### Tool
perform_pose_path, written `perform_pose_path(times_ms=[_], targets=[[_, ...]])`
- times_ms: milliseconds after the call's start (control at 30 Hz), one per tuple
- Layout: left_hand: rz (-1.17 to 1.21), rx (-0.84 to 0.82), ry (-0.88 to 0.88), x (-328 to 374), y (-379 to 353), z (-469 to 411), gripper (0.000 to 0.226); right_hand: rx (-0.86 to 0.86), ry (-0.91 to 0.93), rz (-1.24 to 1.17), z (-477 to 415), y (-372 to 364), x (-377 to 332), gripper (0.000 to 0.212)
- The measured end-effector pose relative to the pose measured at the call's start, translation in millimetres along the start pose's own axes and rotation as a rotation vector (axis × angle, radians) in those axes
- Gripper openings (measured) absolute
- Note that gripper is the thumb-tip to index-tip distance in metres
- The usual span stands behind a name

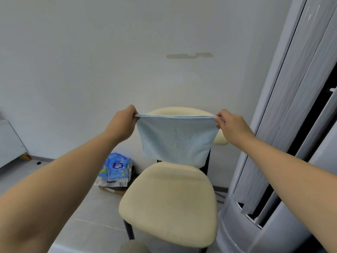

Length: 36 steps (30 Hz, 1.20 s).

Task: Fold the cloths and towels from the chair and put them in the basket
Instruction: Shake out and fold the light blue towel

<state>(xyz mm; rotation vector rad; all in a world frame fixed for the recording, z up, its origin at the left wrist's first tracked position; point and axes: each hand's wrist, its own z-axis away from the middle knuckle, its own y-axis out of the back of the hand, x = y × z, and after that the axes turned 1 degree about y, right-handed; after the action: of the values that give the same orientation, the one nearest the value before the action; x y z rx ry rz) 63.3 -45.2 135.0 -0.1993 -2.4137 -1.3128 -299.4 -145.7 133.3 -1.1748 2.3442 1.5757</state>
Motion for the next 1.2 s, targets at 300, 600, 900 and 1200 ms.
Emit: perform_pose_path(times_ms=[300,600,900,1200], targets=[[-0.120,-0.451,0.047,-53.9,-84.8,170.6,0.008,-0.379,-0.083,0.126,156.4,-91.3,45.8,0.012],[-0.032,-0.664,0.192,-67.4,-101.6,268.0,0.007,-0.733,-0.229,0.069,243.1,-106.5,55.2,0.010],[0.379,-0.486,0.370,-62.5,-98.0,269.7,0.016,-0.704,-0.350,-0.190,237.2,-97.3,67.9,0.010],[0.451,-0.146,0.625,-68.0,-200.6,190.0,0.029,-0.179,-0.656,-0.621,169.9,-184.9,106.3,0.020]])
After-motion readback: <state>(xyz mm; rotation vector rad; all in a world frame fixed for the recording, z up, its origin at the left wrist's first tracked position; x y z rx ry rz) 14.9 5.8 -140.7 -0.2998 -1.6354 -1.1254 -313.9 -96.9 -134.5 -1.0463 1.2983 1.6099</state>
